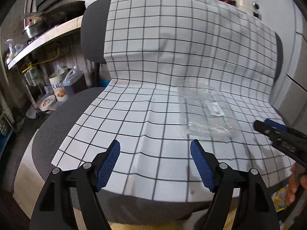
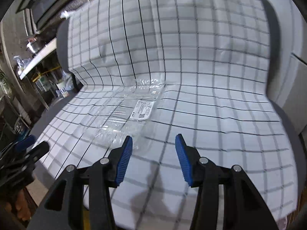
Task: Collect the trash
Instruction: 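Grasp the clear plastic wrap with the right tool, then carry the plastic wrap to the bin and open the right tool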
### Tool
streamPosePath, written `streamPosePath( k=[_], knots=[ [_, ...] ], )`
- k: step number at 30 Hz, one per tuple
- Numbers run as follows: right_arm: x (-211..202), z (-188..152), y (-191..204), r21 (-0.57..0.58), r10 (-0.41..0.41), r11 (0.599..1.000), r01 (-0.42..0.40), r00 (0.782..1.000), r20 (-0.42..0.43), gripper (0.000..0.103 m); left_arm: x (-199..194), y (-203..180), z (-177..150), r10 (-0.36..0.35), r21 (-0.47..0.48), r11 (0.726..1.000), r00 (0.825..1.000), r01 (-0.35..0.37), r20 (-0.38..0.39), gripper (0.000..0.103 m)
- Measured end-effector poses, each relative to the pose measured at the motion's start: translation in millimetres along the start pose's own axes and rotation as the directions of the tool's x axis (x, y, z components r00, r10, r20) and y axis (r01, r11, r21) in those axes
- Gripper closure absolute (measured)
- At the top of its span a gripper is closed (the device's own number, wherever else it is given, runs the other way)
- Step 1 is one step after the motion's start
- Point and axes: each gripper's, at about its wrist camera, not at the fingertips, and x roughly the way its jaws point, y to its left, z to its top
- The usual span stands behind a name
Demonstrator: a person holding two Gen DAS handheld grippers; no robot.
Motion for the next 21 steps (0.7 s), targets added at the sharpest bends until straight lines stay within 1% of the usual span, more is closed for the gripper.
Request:
streamPosePath(
  k=[2,4,6,8,9,10,11,13,16,19,21],
  knots=[
    [24.7,8.4,4.4,0.013,0.007,1.0,-0.006,0.999,-0.031,0.058,8.1,3.3,2.0,0.006,-0.007,1.0,1.0,-0.006,-0.013,0.027],
    [42.2,12.6,8.5,0.017,-0.001,1.0,0.002,0.999,-0.052,0.064,12.6,6.6,0.7,0.004,-0.015,1.0,1.0,-0.005,-0.023,0.027],
    [56.5,16.0,9.6,0.019,-0.021,1.0,0.022,0.998,-0.063,0.075,15.4,9.4,-2.2,0.004,-0.022,1.0,0.999,-0.005,-0.035,0.027],
    [68.5,18.3,10.3,0.028,-0.034,0.999,0.036,0.996,-0.08,0.081,15.9,10.9,-5.5,0.004,-0.025,1.0,0.999,-0.005,-0.043,0.027],
    [72.9,18.9,10.0,0.036,-0.034,0.999,0.037,0.996,-0.086,0.086,15.6,11.6,-7.0,0.003,-0.026,1.0,0.999,-0.004,-0.045,0.027],
    [76.8,18.8,9.4,0.045,-0.026,0.998,0.031,0.995,-0.1,0.088,15.2,11.2,-8.2,0.002,-0.026,1.0,0.999,-0.003,-0.046,0.027],
    [75.9,18.4,7.9,0.06,-0.021,0.998,0.027,0.995,-0.096,0.091,13.8,10.7,-9.5,0.003,-0.025,1.0,0.999,-0.004,-0.048,0.027],
    [69.0,16.9,4.7,0.082,-0.005,0.997,0.012,0.996,-0.089,0.094,8.6,8.1,-12.4,0.003,-0.018,1.0,0.999,-0.004,-0.047,0.027],
    [38.4,10.4,0.5,0.076,0.021,0.997,-0.018,0.999,-0.041,0.095,-0.2,0.6,-14.8,-0.004,-0.006,1.0,0.999,0.004,-0.039,0.027],
    [-2.0,-1.5,-5.0,0.046,0.017,0.999,-0.018,1.0,0.009,0.096,-12.3,-13.1,-18.4,-0.034,0.013,0.999,0.999,0.035,-0.029,0.027],
    [-36.8,-15.1,-17.4,0.046,0.014,0.999,-0.016,0.999,0.041,0.096,-19.8,-25.6,-20.0,-0.06,0.038,0.997,0.998,0.061,-0.022,0.027]
  ],
)
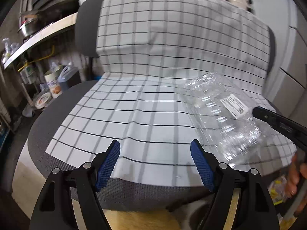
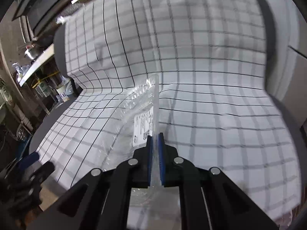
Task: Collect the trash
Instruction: 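Carry the plastic wrap to the bin and open the right tool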
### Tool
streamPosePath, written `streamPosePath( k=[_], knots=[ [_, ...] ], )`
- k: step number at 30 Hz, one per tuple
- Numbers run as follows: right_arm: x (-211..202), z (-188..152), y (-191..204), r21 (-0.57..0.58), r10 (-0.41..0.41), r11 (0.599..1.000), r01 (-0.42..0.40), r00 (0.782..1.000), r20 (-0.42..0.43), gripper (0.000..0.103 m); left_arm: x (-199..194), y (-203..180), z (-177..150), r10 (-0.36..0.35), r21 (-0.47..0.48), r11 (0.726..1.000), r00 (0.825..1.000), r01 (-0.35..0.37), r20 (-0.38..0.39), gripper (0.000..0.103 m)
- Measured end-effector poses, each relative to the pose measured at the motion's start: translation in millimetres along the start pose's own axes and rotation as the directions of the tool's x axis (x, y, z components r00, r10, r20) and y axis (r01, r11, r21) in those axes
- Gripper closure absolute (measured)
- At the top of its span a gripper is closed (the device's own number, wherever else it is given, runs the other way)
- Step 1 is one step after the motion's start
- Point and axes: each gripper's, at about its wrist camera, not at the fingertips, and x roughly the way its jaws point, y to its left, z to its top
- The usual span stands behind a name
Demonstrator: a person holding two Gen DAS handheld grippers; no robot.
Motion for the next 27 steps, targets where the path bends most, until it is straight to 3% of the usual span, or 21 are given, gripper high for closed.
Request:
streamPosePath(
  k=[7,12,16,22,27],
  knots=[
    [-99.4,-41.1,-60.0,0.079,-0.077,0.994,0.069,0.992,0.097,0.096,-16.9,-61.3,-9.8,-0.124,0.098,0.988,0.992,0.122,0.008,0.027],
    [-160.1,-70.8,-104.0,0.18,-0.196,0.969,0.171,0.971,0.135,0.096,-28.4,-121.5,-13.1,-0.259,0.187,0.949,0.966,0.255,-0.004,0.027],
    [-205.2,-98.7,-140.3,0.264,-0.341,0.917,0.299,0.931,0.128,0.096,-33.5,-165.4,-16.0,-0.343,0.252,0.906,0.939,0.34,-0.033,0.027],
    [-255.3,-139.6,-187.7,0.373,-0.536,0.797,0.476,0.841,0.074,0.096,-39.0,-214.5,-23.7,-0.399,0.333,0.855,0.915,0.397,-0.066,0.027],
    [-268.7,-166.9,-215.7,0.437,-0.576,0.729,0.528,0.817,-0.027,0.095,-39.1,-235.2,-28.6,-0.407,0.359,0.839,0.91,0.408,-0.083,0.027]
  ],
)
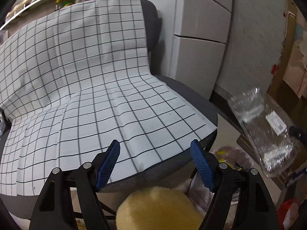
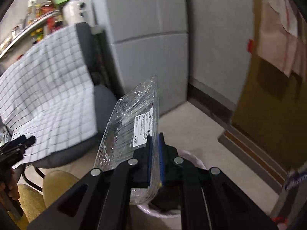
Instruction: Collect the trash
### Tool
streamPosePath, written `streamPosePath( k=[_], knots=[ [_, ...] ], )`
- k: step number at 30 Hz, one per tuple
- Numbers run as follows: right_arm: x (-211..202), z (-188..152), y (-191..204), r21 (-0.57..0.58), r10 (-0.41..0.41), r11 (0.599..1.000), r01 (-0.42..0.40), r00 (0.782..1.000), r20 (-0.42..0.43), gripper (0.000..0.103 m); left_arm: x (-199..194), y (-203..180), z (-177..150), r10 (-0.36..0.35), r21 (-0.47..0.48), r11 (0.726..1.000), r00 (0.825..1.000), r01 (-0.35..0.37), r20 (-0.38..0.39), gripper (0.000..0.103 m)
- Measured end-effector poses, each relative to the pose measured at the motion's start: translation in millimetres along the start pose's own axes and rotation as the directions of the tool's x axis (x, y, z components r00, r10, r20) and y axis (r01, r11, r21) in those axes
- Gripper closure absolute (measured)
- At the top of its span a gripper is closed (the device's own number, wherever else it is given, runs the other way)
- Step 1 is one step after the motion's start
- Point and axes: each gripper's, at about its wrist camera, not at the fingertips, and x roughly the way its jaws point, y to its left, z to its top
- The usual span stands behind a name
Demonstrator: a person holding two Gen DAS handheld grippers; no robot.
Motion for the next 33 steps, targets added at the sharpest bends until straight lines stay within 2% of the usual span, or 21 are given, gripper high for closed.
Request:
streamPosePath(
  k=[1,2,3,4,10,12,15,17,19,21,26,30,33],
  knots=[
    [5.1,-1.7,-5.5,0.004,-0.011,1.0,0.011,1.0,-0.03,0.094,1.9,-2.8,0.2,-0.003,0.003,1.0,1.0,0.003,-0.005,0.027],
    [10.4,-4.7,-11.5,0.021,-0.031,0.999,0.032,0.998,-0.051,0.082,3.2,-3.6,0.8,-0.005,0.005,1.0,1.0,0.005,-0.007,0.027],
    [12.9,-6.5,-16.2,0.036,-0.054,0.998,0.056,0.997,-0.056,0.066,4.4,-6.5,0.1,-0.005,0.013,1.0,1.0,0.005,-0.011,0.027],
    [14.2,-7.6,-21.0,0.051,-0.079,0.995,0.082,0.996,-0.049,0.061,5.5,-7.4,0.3,-0.003,0.018,1.0,1.0,0.004,-0.013,0.027],
    [8.3,-7.8,-8.4,0.025,-0.06,0.998,0.06,0.998,0.007,0.056,8.6,-9.9,-4.9,0.0,0.031,1.0,1.0,0.001,-0.029,0.027],
    [5.0,-9.7,-0.9,-0.007,-0.036,0.999,0.037,0.999,0.025,0.05,7.9,-9.5,-7.0,0.002,0.028,1.0,0.999,-0.001,-0.032,0.027],
    [6.2,-9.6,12.8,-0.066,-0.032,0.997,0.033,0.999,0.02,0.043,7.1,-11.6,-9.3,0.01,0.036,0.999,0.999,-0.008,-0.043,0.027],
    [6.8,-11.5,19.1,-0.094,-0.02,0.995,0.019,1.0,-0.007,0.042,7.7,-17.0,-12.5,0.014,0.057,0.998,0.998,-0.01,-0.065,0.024],
    [6.6,-13.0,23.6,-0.103,0.002,0.995,-0.006,0.999,-0.04,0.036,7.2,-24.1,-15.8,0.014,0.082,0.997,0.996,-0.007,-0.085,0.021],
    [1.7,-14.0,26.7,-0.107,0.017,0.994,-0.023,0.998,-0.062,0.021,5.5,-32.0,-16.8,0.007,0.102,0.995,0.994,0.004,-0.107,0.016],
    [-21.2,-6.8,40.4,-0.166,0.006,0.986,-0.014,0.999,-0.045,0.006,-6.8,-50.1,-11.4,-0.003,0.146,0.989,0.992,0.021,-0.123,0.013],
    [-35.2,2.1,36.5,-0.148,0.018,0.989,-0.021,1.0,-0.024,0.006,-18.6,-62.7,-2.3,-0.04,0.154,0.986,0.989,0.062,-0.144,0.012],
    [-40.0,6.8,30.7,-0.128,0.04,0.991,-0.044,0.998,-0.04,0.006,-26.0,-70.5,1.6,-0.045,0.162,0.984,0.988,0.069,-0.147,0.012]
  ],
)
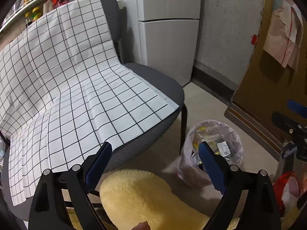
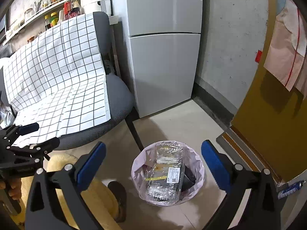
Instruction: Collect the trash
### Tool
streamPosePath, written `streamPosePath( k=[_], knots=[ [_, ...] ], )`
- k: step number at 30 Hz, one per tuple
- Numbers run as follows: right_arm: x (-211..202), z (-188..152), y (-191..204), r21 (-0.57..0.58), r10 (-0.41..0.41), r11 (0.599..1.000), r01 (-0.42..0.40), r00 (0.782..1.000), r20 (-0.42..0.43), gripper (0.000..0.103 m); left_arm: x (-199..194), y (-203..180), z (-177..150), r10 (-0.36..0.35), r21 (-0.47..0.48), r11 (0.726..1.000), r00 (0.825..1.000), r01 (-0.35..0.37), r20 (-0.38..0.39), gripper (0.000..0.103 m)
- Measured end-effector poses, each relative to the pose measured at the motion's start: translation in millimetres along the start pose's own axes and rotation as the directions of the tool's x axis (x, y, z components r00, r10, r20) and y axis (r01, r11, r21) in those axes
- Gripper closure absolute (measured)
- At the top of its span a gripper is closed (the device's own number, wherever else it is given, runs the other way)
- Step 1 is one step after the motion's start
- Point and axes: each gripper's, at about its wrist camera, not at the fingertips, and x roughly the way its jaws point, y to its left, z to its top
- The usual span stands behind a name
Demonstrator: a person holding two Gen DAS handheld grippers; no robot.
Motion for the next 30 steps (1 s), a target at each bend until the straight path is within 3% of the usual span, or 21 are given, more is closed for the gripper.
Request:
streamPosePath(
  k=[6,16,30],
  knots=[
    [-8.4,5.2,-3.2,0.007,0.016,1.0,-0.016,1.0,-0.001,0.006,-13.7,-1.6,5.1,0.005,0.0,1.0,1.0,-0.005,-0.003,0.012],
    [-29.7,14.6,0.6,-0.035,0.012,0.999,-0.011,0.999,0.052,0.006,-45.6,18.8,6.8,0.084,-0.033,0.996,0.996,-0.083,0.019,0.012],
    [-22.8,13.2,4.9,-0.041,0.02,0.999,-0.019,0.999,0.037,0.006,-47.4,31.6,4.4,0.102,-0.078,0.992,0.995,-0.101,0.015,0.012]
  ],
)
